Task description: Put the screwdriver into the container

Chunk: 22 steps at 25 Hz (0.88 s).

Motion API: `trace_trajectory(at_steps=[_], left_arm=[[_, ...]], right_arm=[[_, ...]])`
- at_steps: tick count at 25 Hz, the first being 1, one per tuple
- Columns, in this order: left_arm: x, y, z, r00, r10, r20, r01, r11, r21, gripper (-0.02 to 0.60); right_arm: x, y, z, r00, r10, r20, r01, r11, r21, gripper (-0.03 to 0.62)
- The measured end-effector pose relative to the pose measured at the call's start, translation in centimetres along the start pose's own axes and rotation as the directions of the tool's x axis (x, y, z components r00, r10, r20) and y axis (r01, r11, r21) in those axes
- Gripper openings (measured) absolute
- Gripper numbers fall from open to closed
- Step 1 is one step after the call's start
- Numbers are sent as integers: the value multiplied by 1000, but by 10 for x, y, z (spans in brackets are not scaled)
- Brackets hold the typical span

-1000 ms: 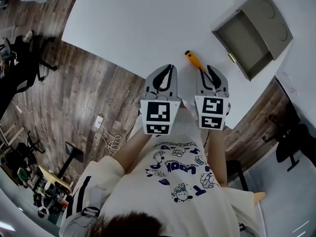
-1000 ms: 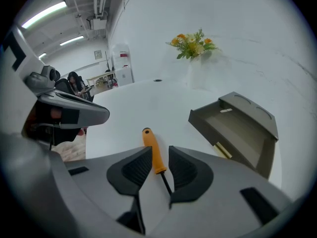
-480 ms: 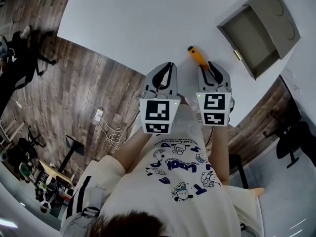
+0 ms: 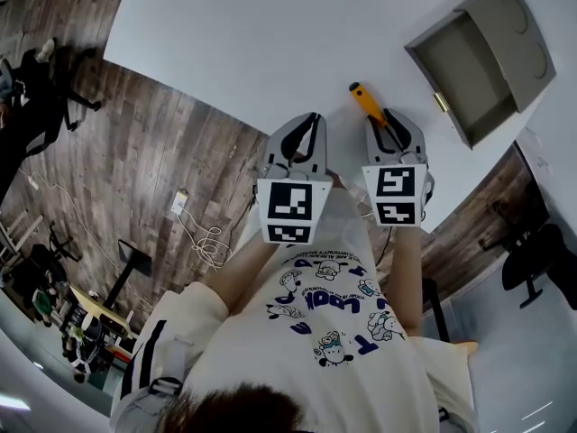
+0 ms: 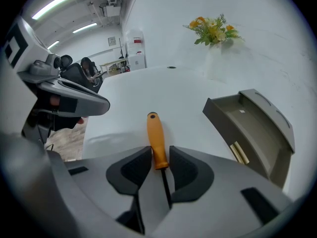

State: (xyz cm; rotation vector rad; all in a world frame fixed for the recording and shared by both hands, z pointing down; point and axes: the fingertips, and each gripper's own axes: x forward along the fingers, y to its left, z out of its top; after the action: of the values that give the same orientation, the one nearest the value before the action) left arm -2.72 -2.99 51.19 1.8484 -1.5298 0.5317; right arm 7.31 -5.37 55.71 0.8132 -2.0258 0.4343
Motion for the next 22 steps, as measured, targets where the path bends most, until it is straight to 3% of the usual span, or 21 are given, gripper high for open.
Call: trace_trajectory(at_steps=[9,22], left_arm=[[1,7,3,1000,-7,-5,7,1000,-4,23],[2,11,29,999,-45,22,45,999,25,23]], right_arm=[[0,6,3,1000,7,12,-6,998,-57,104],[-13,5,18,1000,-9,28,8,999,31,91]])
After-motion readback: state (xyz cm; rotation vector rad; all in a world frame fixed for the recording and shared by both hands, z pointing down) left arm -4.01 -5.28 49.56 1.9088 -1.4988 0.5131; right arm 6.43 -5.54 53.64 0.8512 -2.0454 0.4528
